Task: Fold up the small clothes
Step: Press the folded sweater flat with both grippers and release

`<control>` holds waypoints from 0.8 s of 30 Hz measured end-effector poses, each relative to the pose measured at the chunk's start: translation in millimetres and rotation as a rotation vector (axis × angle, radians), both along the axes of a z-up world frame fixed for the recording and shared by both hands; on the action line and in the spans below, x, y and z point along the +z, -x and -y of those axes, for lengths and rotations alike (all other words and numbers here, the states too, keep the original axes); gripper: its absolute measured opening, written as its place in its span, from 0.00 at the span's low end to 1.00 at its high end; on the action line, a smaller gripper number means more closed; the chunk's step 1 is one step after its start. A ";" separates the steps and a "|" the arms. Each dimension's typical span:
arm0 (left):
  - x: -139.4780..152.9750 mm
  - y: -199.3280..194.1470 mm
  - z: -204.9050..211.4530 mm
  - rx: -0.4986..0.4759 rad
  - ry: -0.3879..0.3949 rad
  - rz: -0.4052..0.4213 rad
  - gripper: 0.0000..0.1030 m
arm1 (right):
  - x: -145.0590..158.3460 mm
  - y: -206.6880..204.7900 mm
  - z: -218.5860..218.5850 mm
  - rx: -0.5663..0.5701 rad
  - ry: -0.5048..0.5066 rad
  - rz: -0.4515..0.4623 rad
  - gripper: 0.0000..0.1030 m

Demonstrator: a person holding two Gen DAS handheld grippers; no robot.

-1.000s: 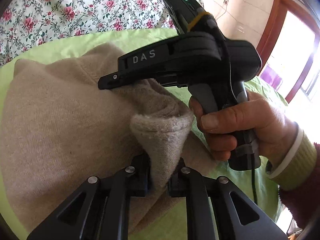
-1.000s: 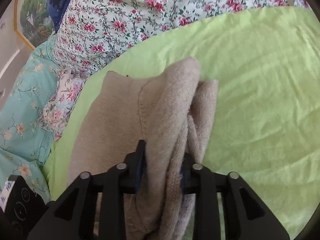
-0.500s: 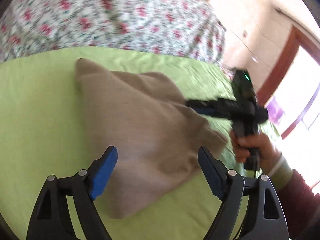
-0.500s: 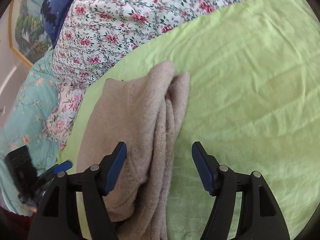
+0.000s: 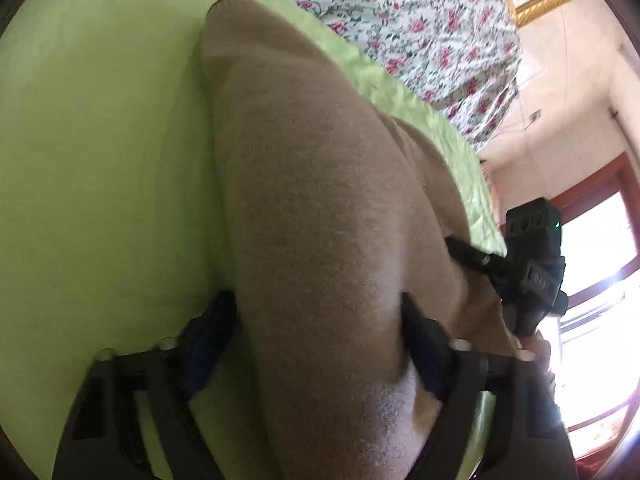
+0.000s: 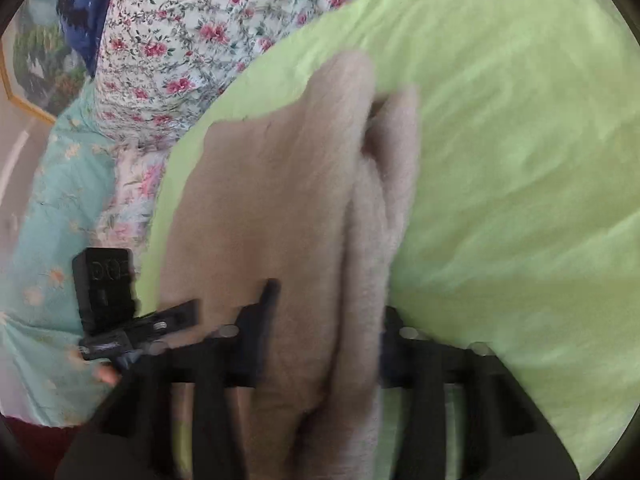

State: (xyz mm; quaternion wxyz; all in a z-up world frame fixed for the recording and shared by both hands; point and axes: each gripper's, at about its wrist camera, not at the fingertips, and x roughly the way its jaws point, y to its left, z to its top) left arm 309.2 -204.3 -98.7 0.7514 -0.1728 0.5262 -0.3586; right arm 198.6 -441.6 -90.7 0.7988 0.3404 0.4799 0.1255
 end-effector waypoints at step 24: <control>27.7 82.3 -220.0 0.159 -0.162 0.161 0.52 | 14.1 -8.7 -207.7 0.219 -0.015 0.138 0.47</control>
